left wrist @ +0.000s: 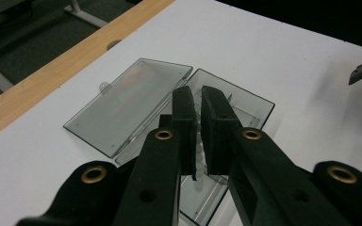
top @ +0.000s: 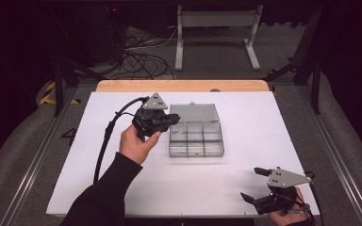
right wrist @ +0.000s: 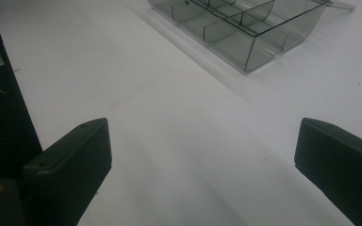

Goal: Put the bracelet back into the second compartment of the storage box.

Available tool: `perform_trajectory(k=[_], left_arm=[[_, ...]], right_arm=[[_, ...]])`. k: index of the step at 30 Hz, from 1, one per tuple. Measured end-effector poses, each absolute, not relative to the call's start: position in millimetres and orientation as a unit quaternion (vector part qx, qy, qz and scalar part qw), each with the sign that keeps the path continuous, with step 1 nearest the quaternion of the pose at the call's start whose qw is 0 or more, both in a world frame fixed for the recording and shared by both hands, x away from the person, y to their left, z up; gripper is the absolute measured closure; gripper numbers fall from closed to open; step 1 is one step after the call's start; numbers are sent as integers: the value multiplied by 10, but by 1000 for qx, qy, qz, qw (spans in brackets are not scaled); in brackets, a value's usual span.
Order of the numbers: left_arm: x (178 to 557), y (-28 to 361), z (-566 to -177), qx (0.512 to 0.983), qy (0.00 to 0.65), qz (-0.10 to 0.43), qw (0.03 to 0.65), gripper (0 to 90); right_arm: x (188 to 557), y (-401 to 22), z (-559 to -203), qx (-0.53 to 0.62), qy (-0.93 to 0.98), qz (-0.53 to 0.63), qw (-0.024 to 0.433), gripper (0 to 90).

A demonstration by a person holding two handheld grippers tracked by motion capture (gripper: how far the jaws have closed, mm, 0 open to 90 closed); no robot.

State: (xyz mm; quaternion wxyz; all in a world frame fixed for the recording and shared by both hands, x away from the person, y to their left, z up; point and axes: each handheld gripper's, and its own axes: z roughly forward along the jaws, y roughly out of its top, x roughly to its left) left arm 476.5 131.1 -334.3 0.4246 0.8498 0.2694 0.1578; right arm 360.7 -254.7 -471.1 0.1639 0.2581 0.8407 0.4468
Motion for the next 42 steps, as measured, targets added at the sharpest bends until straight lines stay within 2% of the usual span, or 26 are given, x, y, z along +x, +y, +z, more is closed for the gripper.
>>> perform_trajectory(k=[19, 27, 42], left_arm=[[4952, 974, -3478, 849, 268, 142, 433, 844], [5087, 927, -3602, 839, 288, 109, 448, 844], [5206, 727, -3821, 839, 301, 90, 445, 844]], right_arm=[[3602, -2550, -4705, 256, 840, 449, 164, 53], [3609, -2551, -4705, 256, 841, 448, 163, 54], [3627, -2539, -4702, 249, 843, 450, 159, 53]])
